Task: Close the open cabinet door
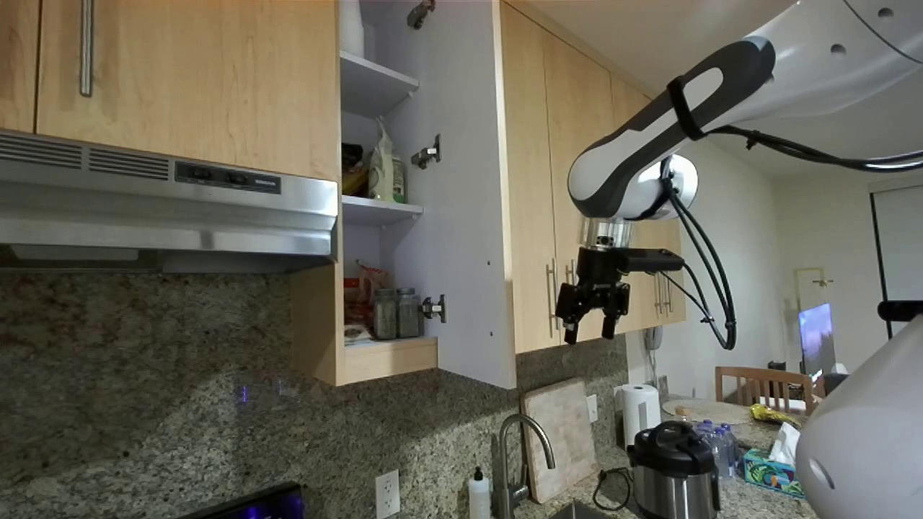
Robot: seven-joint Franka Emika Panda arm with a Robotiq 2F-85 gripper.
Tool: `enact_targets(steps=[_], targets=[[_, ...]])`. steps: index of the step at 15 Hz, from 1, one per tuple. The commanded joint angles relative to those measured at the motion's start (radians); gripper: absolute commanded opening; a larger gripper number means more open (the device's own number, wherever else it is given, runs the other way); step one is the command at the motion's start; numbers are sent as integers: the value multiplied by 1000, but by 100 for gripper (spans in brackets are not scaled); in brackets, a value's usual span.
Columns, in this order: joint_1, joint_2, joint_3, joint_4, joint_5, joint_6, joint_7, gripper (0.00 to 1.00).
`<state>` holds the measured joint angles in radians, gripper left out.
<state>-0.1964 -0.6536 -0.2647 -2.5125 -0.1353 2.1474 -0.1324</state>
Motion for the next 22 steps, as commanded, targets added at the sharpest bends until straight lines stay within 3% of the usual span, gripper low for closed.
enact_targets(steps=[1, 12, 16, 22], targets=[[-17, 13, 13, 42, 5, 8, 8, 100], [-19, 2, -36, 210, -11, 3, -76, 100], [-17, 6, -46, 273, -76, -3, -160, 100], [10, -15, -93, 323, -48, 97, -225, 100]])
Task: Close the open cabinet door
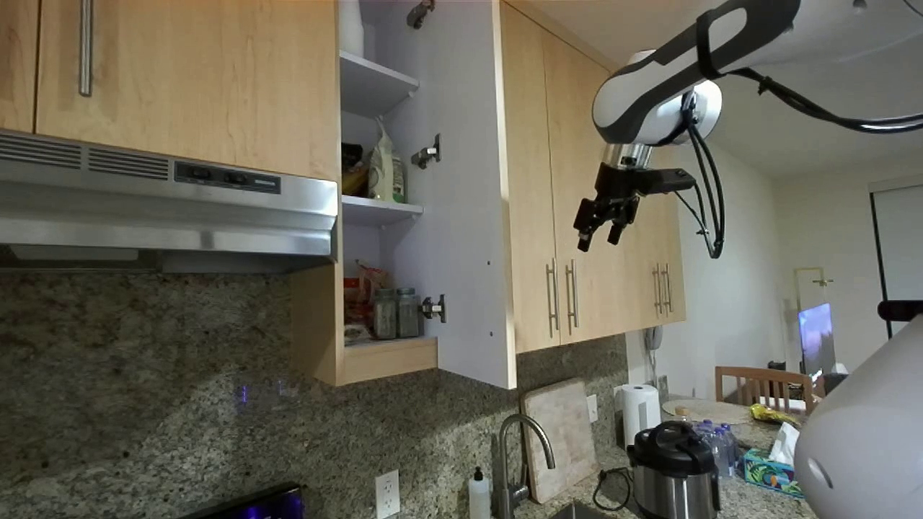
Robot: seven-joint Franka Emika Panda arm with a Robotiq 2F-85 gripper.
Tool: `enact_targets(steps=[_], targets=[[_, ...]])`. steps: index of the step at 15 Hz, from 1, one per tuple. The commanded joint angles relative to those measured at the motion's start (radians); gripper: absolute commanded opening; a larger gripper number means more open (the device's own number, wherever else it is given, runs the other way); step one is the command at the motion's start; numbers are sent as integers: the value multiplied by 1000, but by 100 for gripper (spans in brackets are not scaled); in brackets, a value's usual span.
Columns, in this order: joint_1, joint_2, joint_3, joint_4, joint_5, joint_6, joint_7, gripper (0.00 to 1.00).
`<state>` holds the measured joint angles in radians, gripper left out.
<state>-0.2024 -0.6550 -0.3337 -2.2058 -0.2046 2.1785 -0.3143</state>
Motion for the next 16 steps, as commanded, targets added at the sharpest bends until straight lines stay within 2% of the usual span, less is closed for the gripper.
enact_targets(steps=[1, 6, 16], targets=[[29, -16, -34, 29, 40, 77, -50, 100], [106, -31, -48, 75, 118, 82, -85, 100], [164, 10, 50, 97, 194, 209, 26, 100]])
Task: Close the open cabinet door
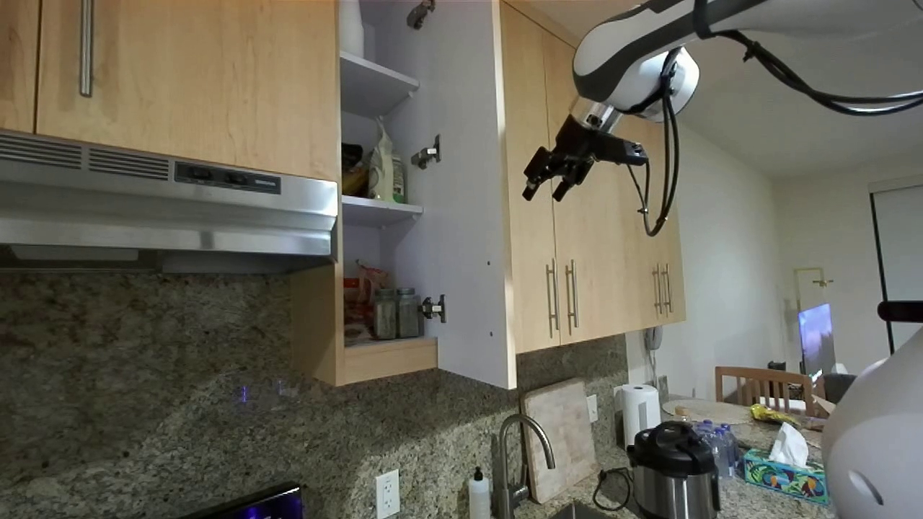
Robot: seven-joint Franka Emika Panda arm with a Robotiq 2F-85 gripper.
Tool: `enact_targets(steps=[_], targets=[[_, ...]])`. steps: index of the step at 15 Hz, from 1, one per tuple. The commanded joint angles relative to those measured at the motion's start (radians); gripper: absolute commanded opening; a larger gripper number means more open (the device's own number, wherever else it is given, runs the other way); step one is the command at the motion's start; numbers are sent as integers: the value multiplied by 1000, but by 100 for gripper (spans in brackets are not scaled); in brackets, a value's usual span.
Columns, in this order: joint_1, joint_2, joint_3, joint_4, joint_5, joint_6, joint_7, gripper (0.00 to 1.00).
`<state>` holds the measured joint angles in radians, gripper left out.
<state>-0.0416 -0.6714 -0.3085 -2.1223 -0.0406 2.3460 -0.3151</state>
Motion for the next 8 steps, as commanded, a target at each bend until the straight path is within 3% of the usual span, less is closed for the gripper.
enact_targets(steps=[1, 8], targets=[[8, 32, 33, 15, 31, 51, 34, 100], [10, 58, 79, 21, 26, 91, 68, 100]])
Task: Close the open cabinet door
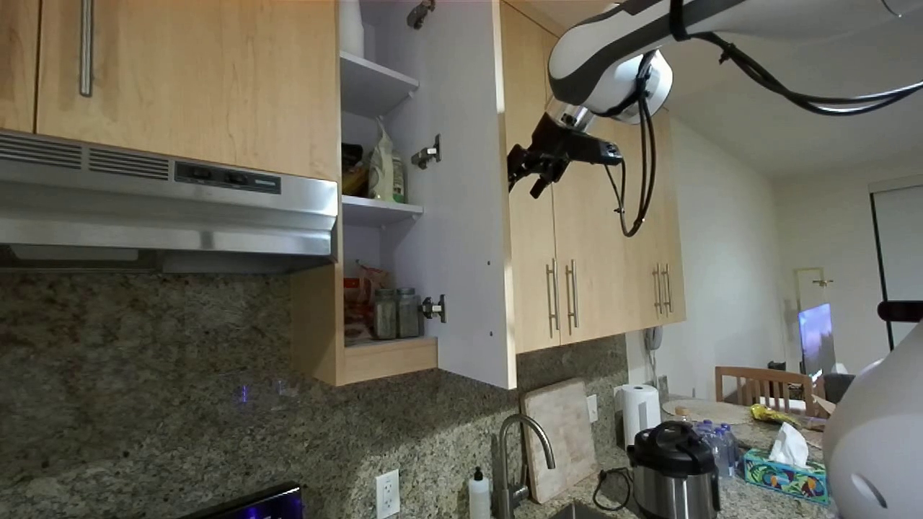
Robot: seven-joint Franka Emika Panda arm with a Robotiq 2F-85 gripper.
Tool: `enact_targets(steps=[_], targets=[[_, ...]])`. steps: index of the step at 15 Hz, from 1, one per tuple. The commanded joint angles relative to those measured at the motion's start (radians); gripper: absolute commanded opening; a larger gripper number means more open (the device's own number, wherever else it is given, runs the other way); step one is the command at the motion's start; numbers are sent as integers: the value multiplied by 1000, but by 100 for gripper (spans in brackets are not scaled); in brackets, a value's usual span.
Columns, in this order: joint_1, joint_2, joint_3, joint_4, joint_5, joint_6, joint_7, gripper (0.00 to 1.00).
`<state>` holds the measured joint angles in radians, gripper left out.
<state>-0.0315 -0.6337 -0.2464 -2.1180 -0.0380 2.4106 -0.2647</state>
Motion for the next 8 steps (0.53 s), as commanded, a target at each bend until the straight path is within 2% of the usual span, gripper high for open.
enact_targets(steps=[1, 8], targets=[[2, 21, 21, 17, 24, 29, 19, 100], [4, 23, 55, 16, 16, 34, 25, 100]])
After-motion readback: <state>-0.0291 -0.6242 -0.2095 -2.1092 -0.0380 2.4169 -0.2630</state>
